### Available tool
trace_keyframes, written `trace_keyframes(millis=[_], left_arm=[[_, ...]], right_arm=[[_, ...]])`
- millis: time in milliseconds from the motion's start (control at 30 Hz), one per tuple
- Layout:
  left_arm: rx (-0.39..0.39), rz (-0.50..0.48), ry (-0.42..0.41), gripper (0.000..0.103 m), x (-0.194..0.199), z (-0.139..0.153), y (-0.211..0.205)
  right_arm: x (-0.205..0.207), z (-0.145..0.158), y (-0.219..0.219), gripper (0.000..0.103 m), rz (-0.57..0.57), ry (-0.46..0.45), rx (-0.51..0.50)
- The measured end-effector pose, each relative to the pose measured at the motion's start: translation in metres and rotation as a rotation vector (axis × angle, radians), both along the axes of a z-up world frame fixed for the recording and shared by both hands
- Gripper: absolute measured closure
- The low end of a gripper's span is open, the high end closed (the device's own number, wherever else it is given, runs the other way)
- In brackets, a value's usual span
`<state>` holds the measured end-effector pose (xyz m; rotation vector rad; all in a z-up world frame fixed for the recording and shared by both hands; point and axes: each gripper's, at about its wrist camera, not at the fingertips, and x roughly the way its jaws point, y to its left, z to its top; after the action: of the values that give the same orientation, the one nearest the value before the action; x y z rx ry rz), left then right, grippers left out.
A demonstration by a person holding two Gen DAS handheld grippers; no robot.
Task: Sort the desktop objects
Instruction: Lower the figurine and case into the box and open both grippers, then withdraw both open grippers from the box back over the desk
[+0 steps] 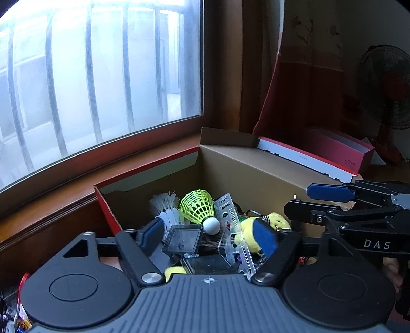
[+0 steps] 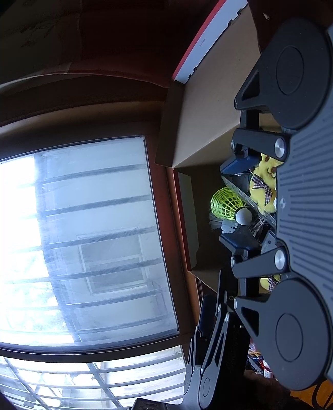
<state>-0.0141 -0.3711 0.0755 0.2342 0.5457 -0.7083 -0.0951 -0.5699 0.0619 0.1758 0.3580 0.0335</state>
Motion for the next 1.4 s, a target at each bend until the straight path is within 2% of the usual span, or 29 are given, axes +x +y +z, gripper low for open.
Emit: trace_keyframes(millis=[67,133,300,567,800,933,1400], left_arm=[[0.009,0.014,-0.005,0.019,-0.004,0.0,0.002],[0.013,0.036,-0.013,0.012,-0.007,0.001,0.007],[0.01,0.101,-0.025,0.005,-0.013,0.002,0.029],[-0.011,0.226,0.003,0.003,-0.017,0.003,0.093],[-0.008,0.319,0.029,0.001,-0.022,0.002,0.155],[-0.009,0.38,0.048,0.001,-0.024,-0.001,0.195],[-0.004,0.58,0.116,0.001,-0.038,-0.029,0.346]], right_arm=[[-0.001,0.0,0.002,0.039,0.004,-0.002,0.0],[-0.002,-0.002,0.004,0.035,0.009,-0.006,0.005],[0.0,-0.004,0.009,0.03,0.019,0.0,0.024],[0.012,0.001,0.06,0.024,0.104,0.004,0.009],[0.022,0.006,0.106,0.023,0.18,0.007,-0.006],[0.027,0.008,0.141,0.02,0.23,0.019,-0.015],[0.037,0.003,0.284,0.02,0.399,0.093,-0.065]])
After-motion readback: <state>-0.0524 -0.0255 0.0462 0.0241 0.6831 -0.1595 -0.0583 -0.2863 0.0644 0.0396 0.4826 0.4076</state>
